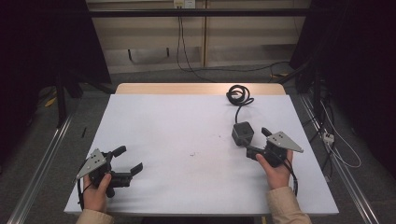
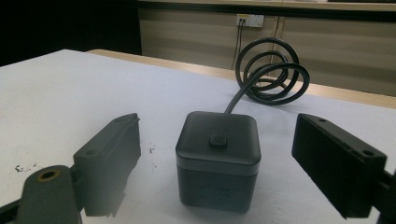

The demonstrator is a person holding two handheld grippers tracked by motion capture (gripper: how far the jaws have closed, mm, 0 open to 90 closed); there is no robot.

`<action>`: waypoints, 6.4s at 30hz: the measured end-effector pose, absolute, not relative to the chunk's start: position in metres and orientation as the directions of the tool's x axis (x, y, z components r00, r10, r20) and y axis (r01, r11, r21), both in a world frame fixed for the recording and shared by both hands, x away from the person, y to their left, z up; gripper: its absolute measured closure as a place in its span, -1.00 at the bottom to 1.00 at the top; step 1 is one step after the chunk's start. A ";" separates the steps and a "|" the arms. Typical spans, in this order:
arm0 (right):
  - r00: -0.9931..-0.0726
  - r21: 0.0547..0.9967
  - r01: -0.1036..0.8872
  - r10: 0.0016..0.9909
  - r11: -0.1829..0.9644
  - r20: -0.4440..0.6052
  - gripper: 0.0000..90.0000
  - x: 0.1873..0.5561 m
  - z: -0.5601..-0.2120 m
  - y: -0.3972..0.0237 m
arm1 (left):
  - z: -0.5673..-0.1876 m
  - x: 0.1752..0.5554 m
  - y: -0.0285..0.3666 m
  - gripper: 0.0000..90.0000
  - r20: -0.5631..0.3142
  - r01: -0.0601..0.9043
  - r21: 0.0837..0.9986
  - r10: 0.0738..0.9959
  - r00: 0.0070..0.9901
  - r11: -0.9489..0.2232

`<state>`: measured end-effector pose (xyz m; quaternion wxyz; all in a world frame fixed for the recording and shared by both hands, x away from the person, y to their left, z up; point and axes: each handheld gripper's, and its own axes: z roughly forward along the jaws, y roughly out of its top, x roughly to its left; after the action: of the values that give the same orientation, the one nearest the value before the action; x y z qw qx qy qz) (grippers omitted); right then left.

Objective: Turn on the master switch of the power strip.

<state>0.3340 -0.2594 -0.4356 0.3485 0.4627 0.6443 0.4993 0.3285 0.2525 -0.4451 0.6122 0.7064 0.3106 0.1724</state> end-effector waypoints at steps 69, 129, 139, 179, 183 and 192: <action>-0.327 0.965 0.255 0.945 0.056 0.031 -0.37 0.356 -0.432 -0.255 | -0.446 0.329 0.253 -0.95 -0.137 0.227 0.972 0.653 0.745 -0.055; -0.346 0.944 0.320 0.937 0.078 0.040 0.35 0.367 -0.429 -0.253 | -0.446 0.328 0.254 -0.95 -0.139 0.228 0.972 0.653 0.745 -0.053; -0.354 0.940 0.327 0.935 0.095 0.029 0.45 0.370 -0.428 -0.251 | -0.446 0.328 0.254 -0.95 -0.140 0.227 0.973 0.651 0.746 -0.051; -0.373 0.934 0.346 0.926 0.085 0.054 0.71 0.377 -0.428 -0.253 | -0.447 0.328 0.252 -0.95 -0.138 0.230 0.971 0.651 0.746 -0.058; -0.375 0.933 0.348 0.926 0.091 0.049 0.76 0.378 -0.429 -0.253 | -0.447 0.328 0.252 -0.95 -0.139 0.230 0.972 0.651 0.746 -0.057; -0.373 0.931 0.354 0.926 0.088 0.054 0.82 0.379 -0.430 -0.255 | -0.448 0.329 0.252 -0.95 -0.136 0.234 0.970 0.654 0.744 -0.065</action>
<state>0.3790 -0.2547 -0.4296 0.2974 0.4742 0.6750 0.4807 0.3286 0.2519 -0.4478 0.6080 0.7089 0.3131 0.1726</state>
